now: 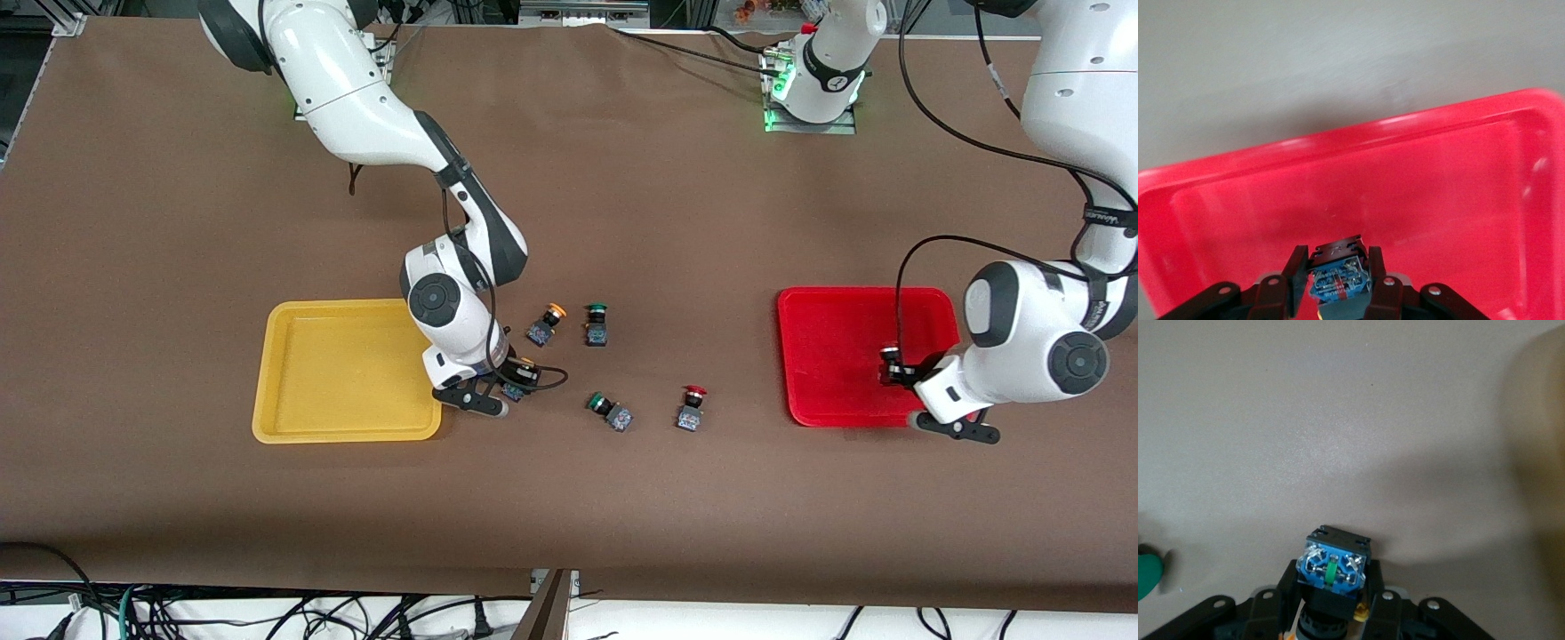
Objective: Place red and yellow buttons in trays
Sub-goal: 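Drop the red button in the red tray while the right gripper drops orange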
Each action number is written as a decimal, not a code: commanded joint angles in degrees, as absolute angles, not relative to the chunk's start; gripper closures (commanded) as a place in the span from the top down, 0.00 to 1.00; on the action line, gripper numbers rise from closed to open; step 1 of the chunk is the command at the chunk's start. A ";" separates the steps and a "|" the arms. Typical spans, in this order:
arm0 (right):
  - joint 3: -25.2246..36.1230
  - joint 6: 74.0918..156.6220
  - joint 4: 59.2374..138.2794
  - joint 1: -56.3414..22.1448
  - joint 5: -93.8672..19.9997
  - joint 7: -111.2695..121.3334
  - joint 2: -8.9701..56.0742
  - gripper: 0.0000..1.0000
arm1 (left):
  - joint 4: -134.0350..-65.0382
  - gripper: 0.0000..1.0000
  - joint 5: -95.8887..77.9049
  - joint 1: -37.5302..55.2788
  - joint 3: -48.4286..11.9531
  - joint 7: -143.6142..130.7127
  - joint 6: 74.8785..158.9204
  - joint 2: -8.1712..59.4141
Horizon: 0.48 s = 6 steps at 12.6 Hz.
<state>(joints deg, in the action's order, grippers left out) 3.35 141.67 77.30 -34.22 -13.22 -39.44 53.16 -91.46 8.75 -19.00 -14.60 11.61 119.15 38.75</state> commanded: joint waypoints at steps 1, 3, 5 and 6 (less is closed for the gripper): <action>4.04 135.99 76.55 -33.84 -13.36 -38.58 50.73 0.08 | -93.43 0.03 10.53 -22.22 -15.29 14.23 119.36 37.88; 6.32 128.53 76.46 -33.66 -13.18 -35.97 46.17 0.09 | -93.60 0.06 11.16 -24.52 -15.38 15.55 119.44 38.14; 10.52 120.19 76.64 -33.31 -13.18 -27.47 42.29 0.10 | -93.60 0.49 11.07 -24.52 -15.38 15.56 119.53 38.67; 12.81 116.41 76.90 -33.14 -13.36 -22.98 41.32 0.11 | -93.34 0.79 11.07 -24.52 -15.38 15.56 119.62 39.19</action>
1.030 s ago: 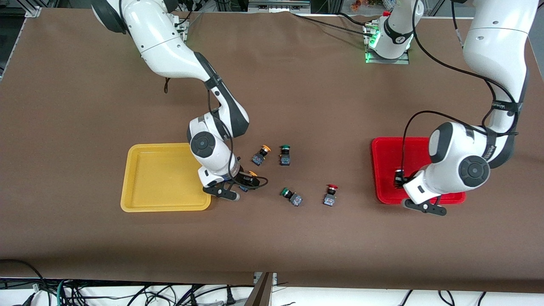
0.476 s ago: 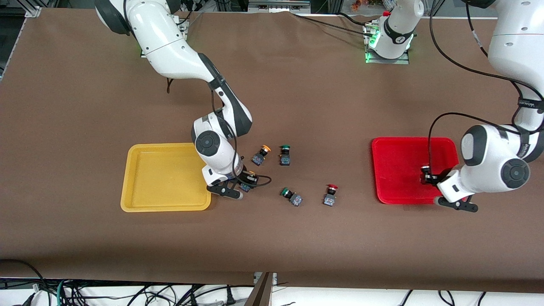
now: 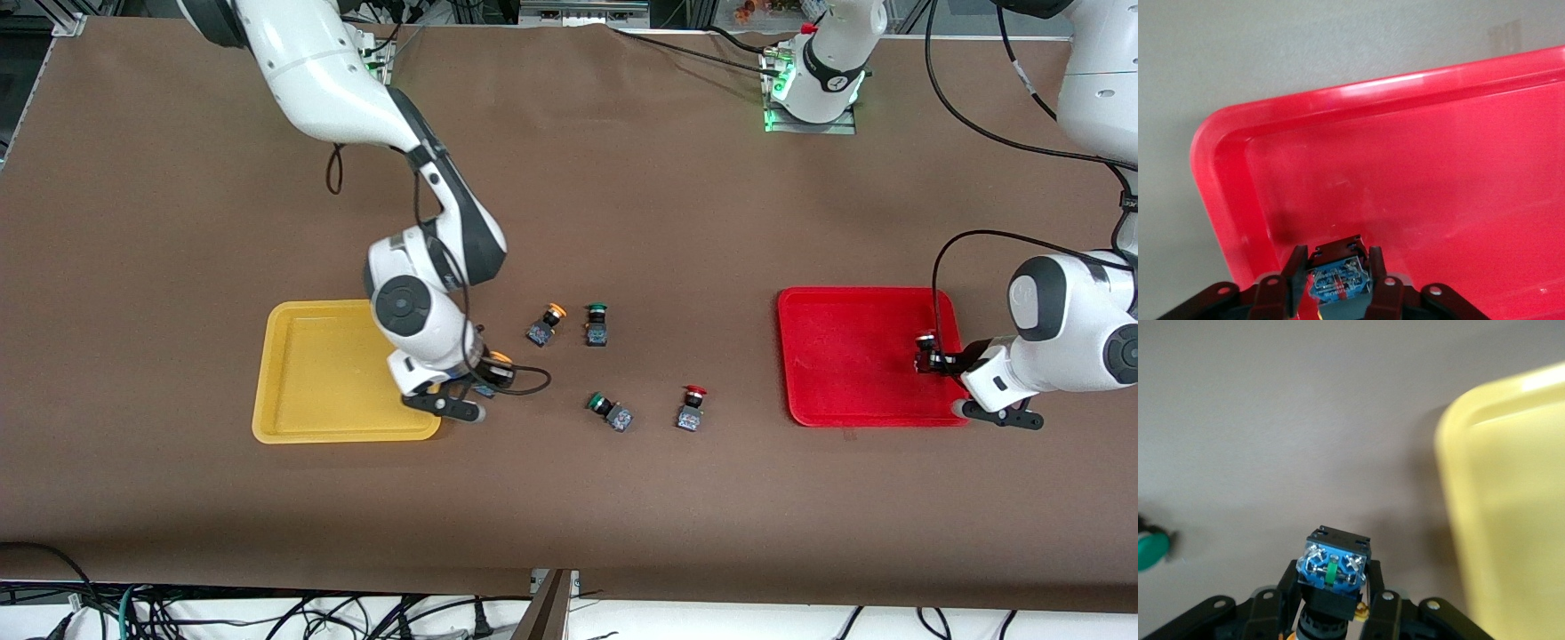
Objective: Place red and yellow buttons in trays
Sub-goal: 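Drop the red button in the red tray while the right gripper drops orange, then grasp another red button while the right gripper grasps another orange button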
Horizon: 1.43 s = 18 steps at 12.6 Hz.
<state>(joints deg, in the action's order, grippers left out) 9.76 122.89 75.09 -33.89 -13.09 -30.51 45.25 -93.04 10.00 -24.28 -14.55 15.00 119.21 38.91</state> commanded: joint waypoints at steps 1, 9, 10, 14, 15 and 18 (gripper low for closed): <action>15.27 114.11 77.77 -33.13 -13.53 -18.50 40.44 0.14 | -92.90 0.93 10.99 -24.43 -15.47 15.30 119.36 39.11; 21.36 110.74 89.65 -33.13 -13.71 -9.32 31.91 1.00 | -85.54 1.00 10.19 -10.58 -21.80 -1.36 119.79 39.98; 21.36 110.74 89.65 -33.13 -13.80 -9.40 31.90 1.00 | -84.39 1.00 10.11 -7.68 -21.80 -4.45 119.88 40.51; 20.13 111.88 89.56 -35.32 -17.38 -17.54 32.52 1.00 | -79.28 1.00 10.28 0.77 -21.53 -7.20 127.05 46.39; 19.95 113.80 89.47 -37.86 -19.06 -22.02 33.56 1.00 | -79.28 1.00 10.46 2.44 -21.27 -7.90 130.48 47.80; 19.86 122.14 88.69 -46.99 -19.42 -38.53 38.30 1.00 | -78.58 1.00 10.72 7.54 -17.25 -9.67 135.52 50.01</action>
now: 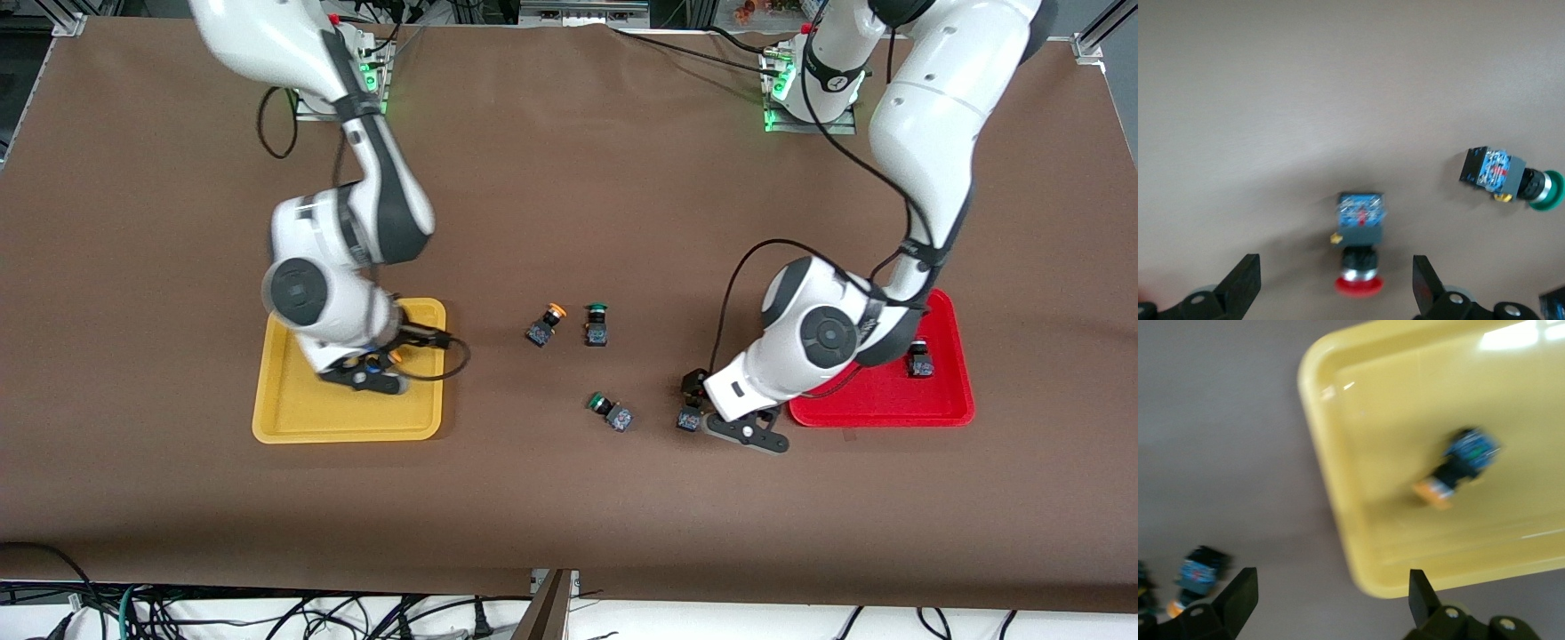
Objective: Place red and yellow buttons in trays
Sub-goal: 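Grasp another red button while the right gripper grasps another orange button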
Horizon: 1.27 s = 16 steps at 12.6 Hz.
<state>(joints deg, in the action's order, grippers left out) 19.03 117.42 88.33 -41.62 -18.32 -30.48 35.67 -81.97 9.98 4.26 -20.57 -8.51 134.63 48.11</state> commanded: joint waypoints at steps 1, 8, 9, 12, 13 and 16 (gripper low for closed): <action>19.78 123.91 87.99 -48.59 -19.60 -42.76 39.89 1.00 | -77.70 1.00 10.81 9.56 -15.31 -9.67 135.53 50.44; 14.06 137.28 86.13 -52.82 -20.74 -57.90 47.89 1.00 | -77.61 0.46 11.25 12.22 -12.66 -9.58 138.34 52.65; 14.06 137.63 86.22 -52.91 -20.57 -58.09 48.07 1.00 | -77.69 0.36 11.25 12.39 -12.66 -9.58 138.43 52.65; 14.06 137.64 86.66 -52.91 -20.22 -57.75 48.43 0.69 | -77.78 0.10 11.16 12.48 -12.74 -9.67 138.43 52.65; 14.06 137.55 86.75 -52.82 -20.13 -57.40 48.43 0.45 | -77.78 0.04 11.16 12.22 -12.74 -9.58 138.25 52.30; 16.42 133.10 86.49 -51.86 -19.95 -52.75 46.86 0.05 | -78.57 0.04 11.07 9.94 -13.35 -8.79 131.79 48.10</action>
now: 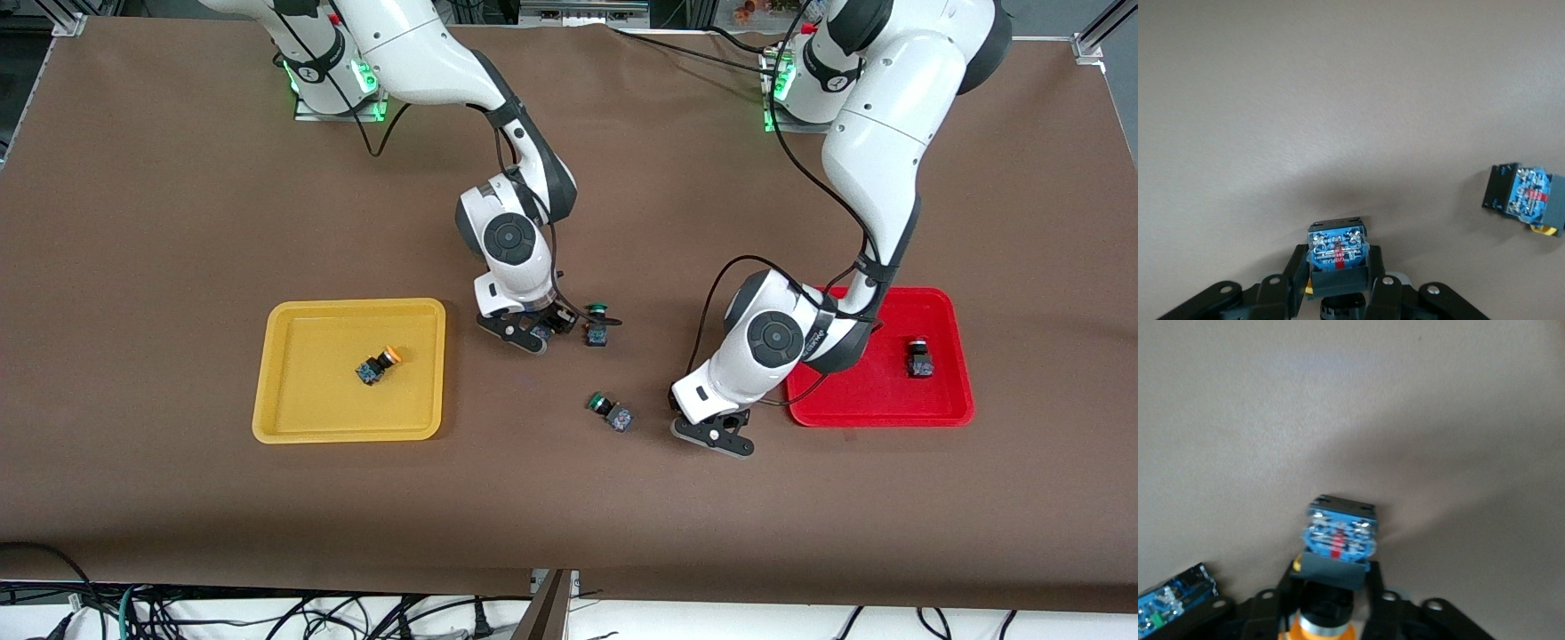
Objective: Place red and yellow buttons in trays
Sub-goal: 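Drop the red button in the red tray while the right gripper drops orange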
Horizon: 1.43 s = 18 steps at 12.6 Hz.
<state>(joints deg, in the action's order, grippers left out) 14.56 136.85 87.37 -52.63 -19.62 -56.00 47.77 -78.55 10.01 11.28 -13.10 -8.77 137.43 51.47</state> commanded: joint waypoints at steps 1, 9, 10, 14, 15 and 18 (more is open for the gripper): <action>18.87 128.89 86.05 -51.86 -19.95 -48.65 45.63 0.05 | -78.49 0.04 10.99 9.24 -13.62 -7.57 127.92 46.25; 40.23 113.29 92.80 -51.94 -19.95 -6.11 40.69 0.10 | -90.67 0.06 11.07 -4.29 -13.54 13.88 121.28 34.64; 41.91 113.55 94.29 -51.86 -20.13 -1.80 40.69 0.11 | -93.49 0.06 11.16 -5.52 -13.54 14.58 122.68 33.15; 43.86 123.46 103.60 -51.68 -21.09 5.17 40.61 0.27 | -110.88 0.07 11.07 -8.78 -13.62 14.85 136.81 26.56; 43.86 124.97 104.67 -51.59 -22.83 5.36 40.61 0.41 | -113.35 0.09 11.07 -9.75 -13.62 14.85 139.28 26.28; 44.03 124.19 104.16 -51.42 -24.17 5.36 40.52 0.98 | -115.30 0.12 10.99 -10.63 -13.62 14.85 139.75 25.84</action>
